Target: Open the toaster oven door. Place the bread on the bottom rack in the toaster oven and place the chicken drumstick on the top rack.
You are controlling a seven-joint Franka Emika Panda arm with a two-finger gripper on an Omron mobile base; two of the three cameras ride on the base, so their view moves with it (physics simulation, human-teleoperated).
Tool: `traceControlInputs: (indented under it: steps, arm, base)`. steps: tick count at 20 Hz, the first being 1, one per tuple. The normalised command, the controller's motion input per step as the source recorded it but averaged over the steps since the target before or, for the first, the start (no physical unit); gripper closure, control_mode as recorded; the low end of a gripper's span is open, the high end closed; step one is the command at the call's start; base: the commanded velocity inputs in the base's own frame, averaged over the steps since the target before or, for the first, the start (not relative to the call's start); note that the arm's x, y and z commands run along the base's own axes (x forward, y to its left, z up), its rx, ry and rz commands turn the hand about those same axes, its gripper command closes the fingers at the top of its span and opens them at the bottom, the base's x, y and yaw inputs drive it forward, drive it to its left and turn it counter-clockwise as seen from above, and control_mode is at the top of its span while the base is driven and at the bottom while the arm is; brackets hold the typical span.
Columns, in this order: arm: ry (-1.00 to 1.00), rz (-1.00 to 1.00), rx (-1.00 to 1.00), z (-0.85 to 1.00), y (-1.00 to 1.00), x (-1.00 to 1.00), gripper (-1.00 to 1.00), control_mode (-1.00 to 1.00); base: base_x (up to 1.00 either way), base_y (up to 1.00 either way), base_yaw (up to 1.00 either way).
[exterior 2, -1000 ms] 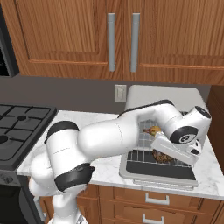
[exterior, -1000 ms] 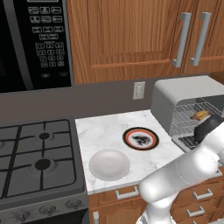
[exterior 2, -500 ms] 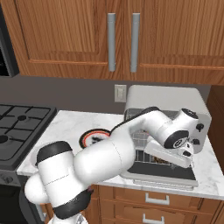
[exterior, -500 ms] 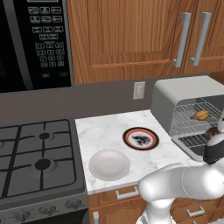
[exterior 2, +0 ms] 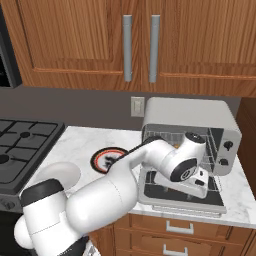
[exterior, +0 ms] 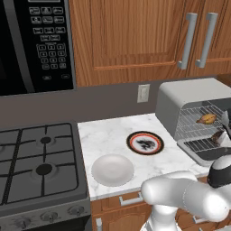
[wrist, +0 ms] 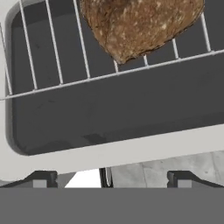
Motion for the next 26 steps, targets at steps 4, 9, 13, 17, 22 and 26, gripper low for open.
traceControlInputs:
  steps: [4, 9, 13, 17, 22, 26]
  arm:
    - [-0.02, 0.0, 0.0, -0.06, 0.0, 0.17, -1.0, -1.0]
    - [0.0, 0.0, 0.0, -0.04, 0.01, 0.24, -1.0, -1.0]
    - [-0.01, 0.0, 0.0, -0.14, 0.06, 0.14, -1.0, -1.0]
    - [-0.01, -0.01, 0.0, -0.15, 0.0, 0.14, -1.0, -1.0]
    - [0.0, -0.02, 0.0, -0.16, 0.0, 0.15, -1.0, -1.0]
    - [0.0, -0.05, 0.0, -0.14, 0.0, 0.24, -1.0, -1.0]
  base:
    - [0.0, 0.0, 0.0]
    - [0.0, 0.0, 0.0]
    - [0.0, 0.0, 0.0]
    - [0.0, 0.0, 0.0]
    - [0.0, 0.0, 0.0]
    - [0.0, 0.0, 0.0]
